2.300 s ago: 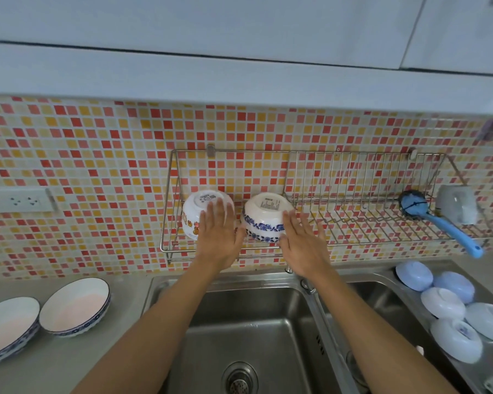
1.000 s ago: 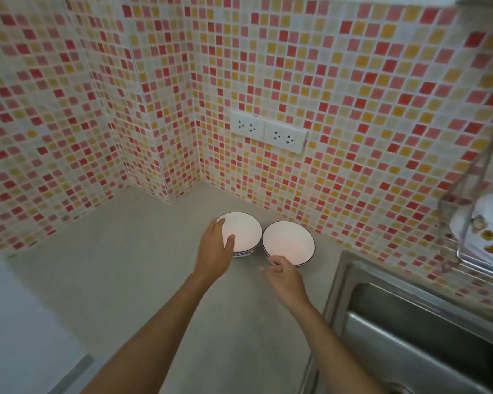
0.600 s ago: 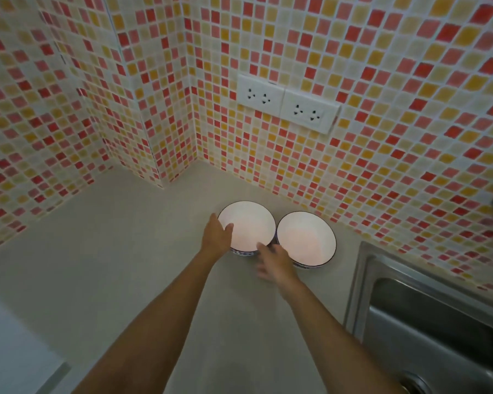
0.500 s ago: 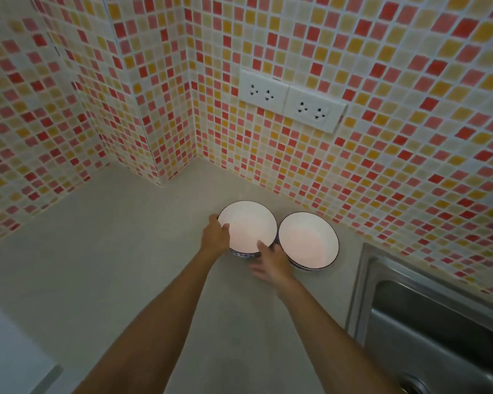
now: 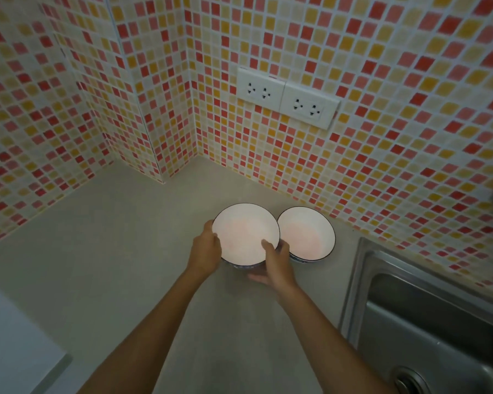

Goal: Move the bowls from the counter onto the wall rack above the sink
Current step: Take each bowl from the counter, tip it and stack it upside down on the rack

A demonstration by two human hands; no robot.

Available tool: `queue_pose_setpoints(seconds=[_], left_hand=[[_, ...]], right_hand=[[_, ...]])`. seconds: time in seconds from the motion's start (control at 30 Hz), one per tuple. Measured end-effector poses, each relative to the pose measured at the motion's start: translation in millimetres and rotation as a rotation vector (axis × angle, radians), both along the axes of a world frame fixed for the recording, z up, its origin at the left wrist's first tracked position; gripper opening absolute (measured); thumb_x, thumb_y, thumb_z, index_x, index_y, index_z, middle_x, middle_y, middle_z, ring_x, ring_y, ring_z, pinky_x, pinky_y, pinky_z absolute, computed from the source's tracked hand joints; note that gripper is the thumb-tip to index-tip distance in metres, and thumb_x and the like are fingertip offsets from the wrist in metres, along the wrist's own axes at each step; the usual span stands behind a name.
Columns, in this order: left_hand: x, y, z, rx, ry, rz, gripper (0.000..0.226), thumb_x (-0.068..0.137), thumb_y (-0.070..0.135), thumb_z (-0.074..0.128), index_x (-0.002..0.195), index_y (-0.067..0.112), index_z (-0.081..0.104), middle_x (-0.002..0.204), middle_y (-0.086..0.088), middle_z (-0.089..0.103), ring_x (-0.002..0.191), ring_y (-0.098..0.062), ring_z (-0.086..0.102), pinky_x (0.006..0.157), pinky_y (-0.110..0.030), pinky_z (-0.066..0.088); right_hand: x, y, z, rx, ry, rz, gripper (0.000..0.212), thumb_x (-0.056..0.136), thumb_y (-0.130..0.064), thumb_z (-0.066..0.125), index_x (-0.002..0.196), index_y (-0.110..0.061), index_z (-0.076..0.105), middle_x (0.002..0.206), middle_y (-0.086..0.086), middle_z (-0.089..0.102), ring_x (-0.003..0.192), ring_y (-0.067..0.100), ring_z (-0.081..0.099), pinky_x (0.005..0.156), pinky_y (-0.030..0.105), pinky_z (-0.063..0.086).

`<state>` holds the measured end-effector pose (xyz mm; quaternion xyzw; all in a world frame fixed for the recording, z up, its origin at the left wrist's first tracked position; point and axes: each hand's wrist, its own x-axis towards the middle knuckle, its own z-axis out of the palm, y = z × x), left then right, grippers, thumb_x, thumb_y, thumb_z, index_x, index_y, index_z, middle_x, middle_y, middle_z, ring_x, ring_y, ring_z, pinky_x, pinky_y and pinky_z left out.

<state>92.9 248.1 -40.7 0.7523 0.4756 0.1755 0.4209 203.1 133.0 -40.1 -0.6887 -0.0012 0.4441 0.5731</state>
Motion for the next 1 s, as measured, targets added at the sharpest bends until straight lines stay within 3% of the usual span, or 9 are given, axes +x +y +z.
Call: queue_pose_setpoints(seconds=[0.17,0.33,0.47,0.57,0.73,0.87,1.0], left_hand=[[-9.9,-52.6,29.8,0.008,-0.090,-0.093,0.035,0.097,0.013,0.034,0.131,0.015,0.041,0.108,-0.016,0.063,0.089,-0.032,0.057,0.069,-0.030,0.042],[-4.7,-127.2,49.2,-0.135,-0.253,-0.190,0.029,0.098,0.029,0.039,0.127,0.023,0.037,0.115,0.005,0.059,0.101,-0.018,0.056,0.070,-0.021,0.040],[8.5,-197.4,44.5,-0.206,-0.345,-0.316,0.038,0.098,0.014,0.039,0.132,0.029,0.032,0.127,0.002,0.052,0.114,-0.018,0.051,0.090,-0.022,0.042],[21.3,-250.3,34.6,-0.188,-0.354,-0.370,0.035,0.100,0.017,0.034,0.130,0.035,0.030,0.127,0.004,0.051,0.113,-0.017,0.050,0.092,-0.023,0.040],[42.7,-328.9,7.6,-0.209,-0.331,-0.425,0.035,0.099,0.037,0.033,0.134,0.035,0.035,0.130,0.004,0.053,0.111,-0.018,0.055,0.088,-0.029,0.054],[58.2,-386.9,-7.2,-0.216,-0.334,-0.444,0.040,0.098,0.045,0.032,0.135,0.032,0.036,0.123,0.008,0.054,0.109,-0.016,0.056,0.080,-0.023,0.055],[70.3,-426.6,-23.0,-0.188,-0.273,-0.500,0.038,0.098,0.041,0.034,0.135,0.031,0.034,0.124,0.005,0.056,0.106,-0.016,0.057,0.083,-0.028,0.055]], right_hand=[[-4.4,-61.6,27.0,0.138,0.039,-0.027,0.038,0.097,-0.044,0.048,0.134,-0.042,0.039,0.134,0.004,0.048,0.103,0.040,0.063,0.062,0.048,0.060],[-2.9,-142.7,42.9,0.132,-0.030,-0.113,0.034,0.097,-0.052,0.043,0.128,-0.040,0.043,0.132,0.003,0.053,0.097,0.034,0.066,0.058,0.046,0.059],[-2.6,-211.9,49.9,0.060,-0.123,-0.225,0.034,0.101,-0.043,0.040,0.133,-0.031,0.040,0.126,0.004,0.049,0.084,0.024,0.061,0.056,0.049,0.060],[0.2,-268.4,45.2,0.017,-0.164,-0.272,0.030,0.103,-0.036,0.039,0.132,-0.029,0.041,0.124,0.008,0.052,0.081,0.025,0.061,0.053,0.048,0.060],[9.7,-356.2,29.2,-0.036,-0.120,-0.346,0.036,0.102,-0.033,0.042,0.138,-0.031,0.040,0.130,0.011,0.049,0.087,0.033,0.062,0.054,0.050,0.059],[21.0,-416.3,11.4,-0.051,-0.096,-0.388,0.031,0.100,-0.036,0.046,0.131,-0.032,0.042,0.131,0.011,0.050,0.088,0.037,0.066,0.058,0.056,0.059],[28.1,-461.0,0.8,-0.045,-0.047,-0.434,0.027,0.099,-0.031,0.050,0.125,-0.034,0.042,0.130,0.010,0.050,0.091,0.041,0.064,0.060,0.057,0.059]])
